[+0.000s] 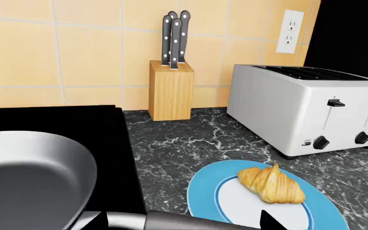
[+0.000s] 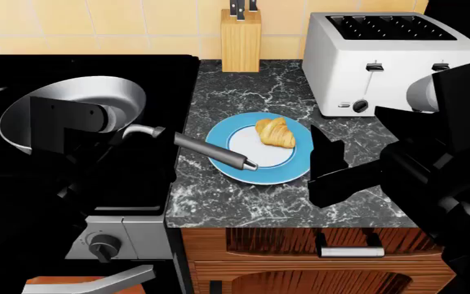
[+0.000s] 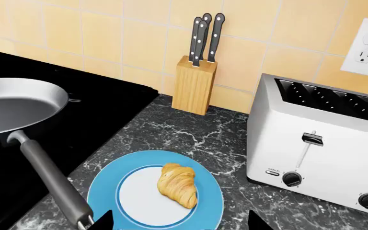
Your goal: Pick the croissant and place it on the pan. Then turn on the stove to warm the croissant.
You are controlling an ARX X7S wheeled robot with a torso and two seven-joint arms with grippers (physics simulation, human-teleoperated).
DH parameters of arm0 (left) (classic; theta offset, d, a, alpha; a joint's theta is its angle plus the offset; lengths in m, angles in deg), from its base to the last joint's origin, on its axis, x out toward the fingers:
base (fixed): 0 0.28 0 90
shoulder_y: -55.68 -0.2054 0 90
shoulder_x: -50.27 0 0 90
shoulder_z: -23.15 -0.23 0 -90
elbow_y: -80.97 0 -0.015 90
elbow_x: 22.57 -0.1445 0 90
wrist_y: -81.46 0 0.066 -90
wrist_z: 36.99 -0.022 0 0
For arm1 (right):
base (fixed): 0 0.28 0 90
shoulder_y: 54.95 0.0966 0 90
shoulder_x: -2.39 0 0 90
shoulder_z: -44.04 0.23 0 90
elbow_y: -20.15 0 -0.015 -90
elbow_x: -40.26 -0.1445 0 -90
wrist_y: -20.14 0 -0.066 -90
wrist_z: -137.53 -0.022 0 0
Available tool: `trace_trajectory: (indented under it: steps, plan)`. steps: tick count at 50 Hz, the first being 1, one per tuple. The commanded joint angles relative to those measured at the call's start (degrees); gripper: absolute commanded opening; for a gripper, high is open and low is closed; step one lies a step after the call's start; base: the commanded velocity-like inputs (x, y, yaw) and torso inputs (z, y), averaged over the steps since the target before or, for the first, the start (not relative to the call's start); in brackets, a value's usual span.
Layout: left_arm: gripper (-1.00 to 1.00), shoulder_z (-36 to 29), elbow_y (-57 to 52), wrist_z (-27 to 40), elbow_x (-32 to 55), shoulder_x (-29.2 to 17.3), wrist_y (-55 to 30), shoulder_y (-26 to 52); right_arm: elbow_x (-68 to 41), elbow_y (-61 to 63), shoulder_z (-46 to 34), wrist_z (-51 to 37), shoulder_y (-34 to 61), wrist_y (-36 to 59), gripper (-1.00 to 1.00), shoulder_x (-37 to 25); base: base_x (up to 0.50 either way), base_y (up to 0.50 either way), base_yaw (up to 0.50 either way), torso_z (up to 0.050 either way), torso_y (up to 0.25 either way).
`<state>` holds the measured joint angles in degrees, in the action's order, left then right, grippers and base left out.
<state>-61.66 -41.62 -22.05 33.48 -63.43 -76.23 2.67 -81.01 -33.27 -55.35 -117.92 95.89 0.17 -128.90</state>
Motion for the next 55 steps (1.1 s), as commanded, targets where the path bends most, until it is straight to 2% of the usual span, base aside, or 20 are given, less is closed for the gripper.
trace_trajectory:
  steps: [1, 23, 39, 55]
  plan:
    - [1.0, 0.4, -1.1, 0.9, 1.4, 0.0, -0.5, 0.0, -1.0, 0.2, -1.5, -0.7, 1.2, -0.9, 1.0, -0.6, 0.37, 0.0, 0.0, 0.0, 0.0]
    - [1.0, 0.1, -0.9, 0.7, 1.6, -0.4, 0.8, -0.3, -2.3, 0.4, -4.6, -2.3, 2.0, -2.3, 1.0, -1.9, 0.36, 0.0, 0.0, 0.0, 0.001]
    - [1.0, -0.6, -0.4, 0.3, 1.2, -0.8, 2.0, -0.6, -6.7, -6.2, -10.5, 0.8, 7.8, -0.5, 1.0, -1.1, 0.0, 0.0, 0.0, 0.0, 0.001]
    - [1.0, -2.2, 0.9, -0.4, -0.4, -1.1, 3.4, -0.7, -3.5, -16.7, -14.4, 7.7, 12.8, 5.6, 1.0, 1.3, 0.0, 0.0, 0.0, 0.0, 0.0]
